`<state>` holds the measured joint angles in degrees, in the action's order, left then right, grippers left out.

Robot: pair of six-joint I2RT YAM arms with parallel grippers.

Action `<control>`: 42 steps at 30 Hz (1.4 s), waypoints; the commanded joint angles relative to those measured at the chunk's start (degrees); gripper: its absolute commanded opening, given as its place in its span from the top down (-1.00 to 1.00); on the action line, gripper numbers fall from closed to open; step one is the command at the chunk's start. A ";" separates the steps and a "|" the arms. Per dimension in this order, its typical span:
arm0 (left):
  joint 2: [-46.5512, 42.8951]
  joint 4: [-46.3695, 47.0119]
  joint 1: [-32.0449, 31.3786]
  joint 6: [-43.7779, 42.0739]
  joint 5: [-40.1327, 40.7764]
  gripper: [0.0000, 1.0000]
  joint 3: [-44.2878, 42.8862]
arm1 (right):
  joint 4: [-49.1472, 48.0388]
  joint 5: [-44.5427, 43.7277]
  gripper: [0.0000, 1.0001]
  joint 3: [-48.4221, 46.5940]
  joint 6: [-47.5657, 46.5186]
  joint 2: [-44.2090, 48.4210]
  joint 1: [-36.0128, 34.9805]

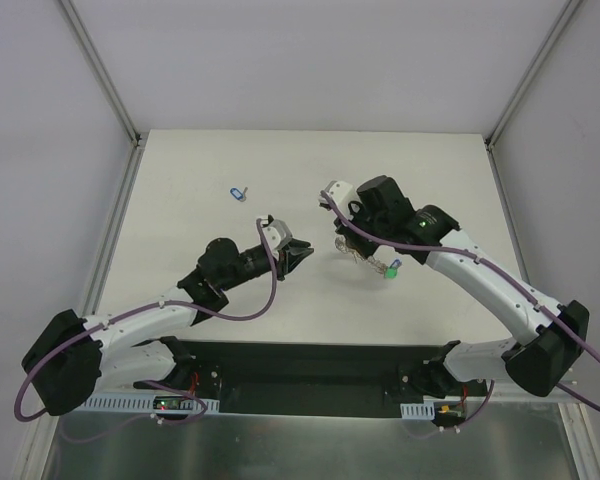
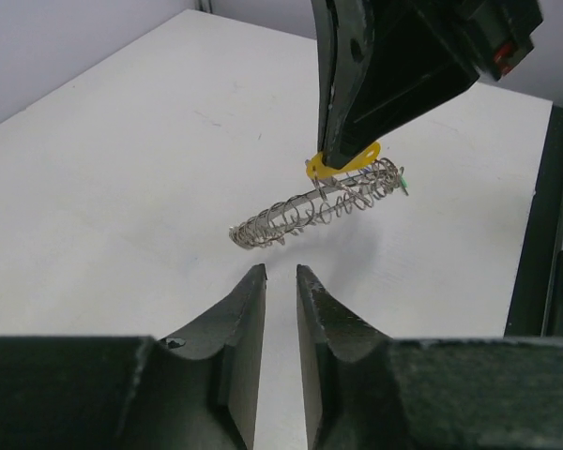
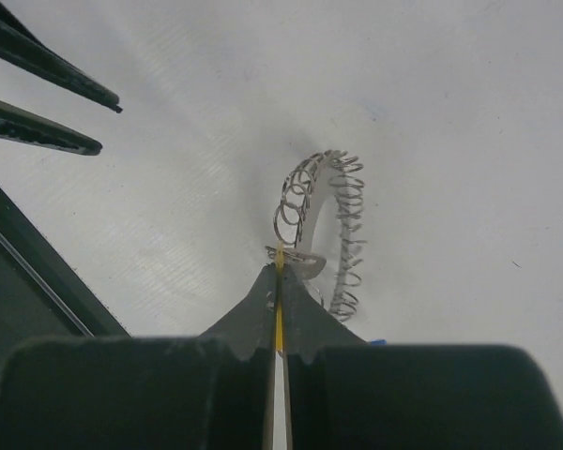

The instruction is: Put the keys on the keyring

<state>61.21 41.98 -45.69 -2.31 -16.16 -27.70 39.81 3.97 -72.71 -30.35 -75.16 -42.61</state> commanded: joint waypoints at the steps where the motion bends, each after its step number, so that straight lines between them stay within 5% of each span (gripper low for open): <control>1: 2.50 1.18 0.16 1.51 -2.82 0.55 -1.21 | -0.88 1.75 0.98 -2.53 -0.06 2.47 -0.19; 3: 4.35 1.18 0.16 1.78 -4.31 0.35 -2.87 | -0.88 1.66 0.98 -2.62 0.03 2.38 -0.19; 12: 10.33 1.79 -1.06 1.78 -6.69 0.07 -7.28 | -0.79 1.39 0.97 -3.84 0.99 2.38 -0.72; 33: 14.82 4.78 -2.21 -1.82 -6.42 -0.22 -8.69 | -1.32 -1.15 0.97 -6.22 5.30 0.89 -4.94; 38: 13.67 4.78 -2.21 -2.79 -6.78 -0.18 -7.72 | -1.49 -0.80 0.98 -6.66 5.91 0.62 -5.64; 42: 14.02 4.78 -2.21 -3.06 -5.46 0.16 -7.98 | -1.41 -0.63 0.98 -7.18 6.09 0.54 -6.26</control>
<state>76.88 43.40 -47.31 -4.14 -21.15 -35.68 40.21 3.70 -75.99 -25.67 -75.02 -47.99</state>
